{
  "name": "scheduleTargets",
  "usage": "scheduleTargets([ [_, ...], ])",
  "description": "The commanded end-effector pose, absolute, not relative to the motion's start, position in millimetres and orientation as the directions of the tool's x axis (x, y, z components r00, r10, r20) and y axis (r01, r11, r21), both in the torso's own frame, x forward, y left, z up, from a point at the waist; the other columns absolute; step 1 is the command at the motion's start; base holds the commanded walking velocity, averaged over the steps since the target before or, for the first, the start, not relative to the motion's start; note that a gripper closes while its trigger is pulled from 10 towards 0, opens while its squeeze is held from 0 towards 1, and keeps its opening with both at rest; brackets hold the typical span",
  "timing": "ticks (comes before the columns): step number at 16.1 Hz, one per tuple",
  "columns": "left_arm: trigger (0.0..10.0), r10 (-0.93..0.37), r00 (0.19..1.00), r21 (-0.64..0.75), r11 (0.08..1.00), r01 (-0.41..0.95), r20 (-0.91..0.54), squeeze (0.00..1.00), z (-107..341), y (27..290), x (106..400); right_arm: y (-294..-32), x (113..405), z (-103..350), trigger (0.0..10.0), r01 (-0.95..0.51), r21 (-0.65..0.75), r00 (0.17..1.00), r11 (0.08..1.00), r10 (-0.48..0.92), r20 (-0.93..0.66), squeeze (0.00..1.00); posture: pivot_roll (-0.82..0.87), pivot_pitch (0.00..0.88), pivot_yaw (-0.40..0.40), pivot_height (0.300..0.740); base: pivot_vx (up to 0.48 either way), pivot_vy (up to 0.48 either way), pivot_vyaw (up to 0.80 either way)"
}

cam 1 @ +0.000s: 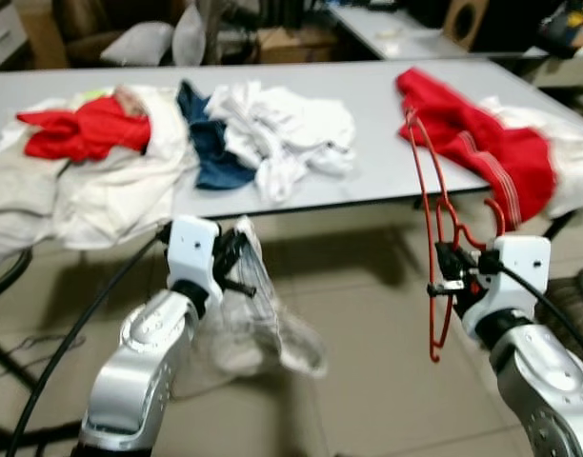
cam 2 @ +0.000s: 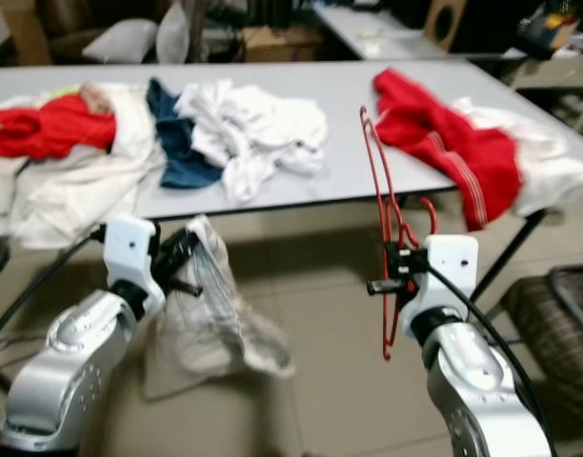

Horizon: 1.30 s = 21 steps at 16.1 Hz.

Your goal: Hang hanger

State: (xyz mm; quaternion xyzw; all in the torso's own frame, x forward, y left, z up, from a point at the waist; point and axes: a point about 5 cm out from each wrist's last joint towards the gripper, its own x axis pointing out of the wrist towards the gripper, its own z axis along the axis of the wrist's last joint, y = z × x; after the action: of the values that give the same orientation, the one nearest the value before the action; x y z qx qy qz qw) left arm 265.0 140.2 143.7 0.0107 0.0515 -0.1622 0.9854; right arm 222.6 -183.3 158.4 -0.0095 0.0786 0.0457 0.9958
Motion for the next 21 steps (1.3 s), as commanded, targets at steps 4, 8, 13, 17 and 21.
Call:
scheduleTargets([
  [4,10.0,-0.286,0.957,0.015,0.958,0.287,-0.05,0.0,156,145,267,-179,230,162,10.0,-0.126,-0.008,0.981,0.992,0.124,-0.147,0.0,-0.11,0.0,-0.034,0.74,0.0,-0.314,0.0],
  [8,10.0,-0.299,0.952,0.025,0.953,0.301,-0.056,0.0,153,143,266,-183,225,160,10.0,-0.114,-0.006,0.982,0.993,0.112,-0.155,0.0,-0.13,0.0,-0.025,0.74,0.0,-0.313,0.0],
  [13,10.0,-0.322,0.946,0.02,0.946,0.323,-0.043,0.0,156,136,271,-184,229,162,10.0,-0.11,-0.018,0.983,0.994,0.106,-0.152,0.0,-0.13,0.0,-0.011,0.74,0.0,-0.313,0.0],
  [17,10.0,-0.315,0.948,0.018,0.948,0.316,-0.047,0.0,153,136,269,-183,223,157,10.0,-0.114,-0.018,0.98,0.993,0.109,-0.169,0.0,-0.12,0.0,-0.032,0.74,0.0,-0.311,0.0],
  [21,10.0,-0.315,0.949,0.014,0.949,0.315,-0.016,0.0,160,137,271,-183,231,160,10.0,-0.111,-0.016,0.98,0.994,0.107,-0.168,0.0,-0.12,0.0,-0.045,0.74,0.0,0.0,-0.38],
])
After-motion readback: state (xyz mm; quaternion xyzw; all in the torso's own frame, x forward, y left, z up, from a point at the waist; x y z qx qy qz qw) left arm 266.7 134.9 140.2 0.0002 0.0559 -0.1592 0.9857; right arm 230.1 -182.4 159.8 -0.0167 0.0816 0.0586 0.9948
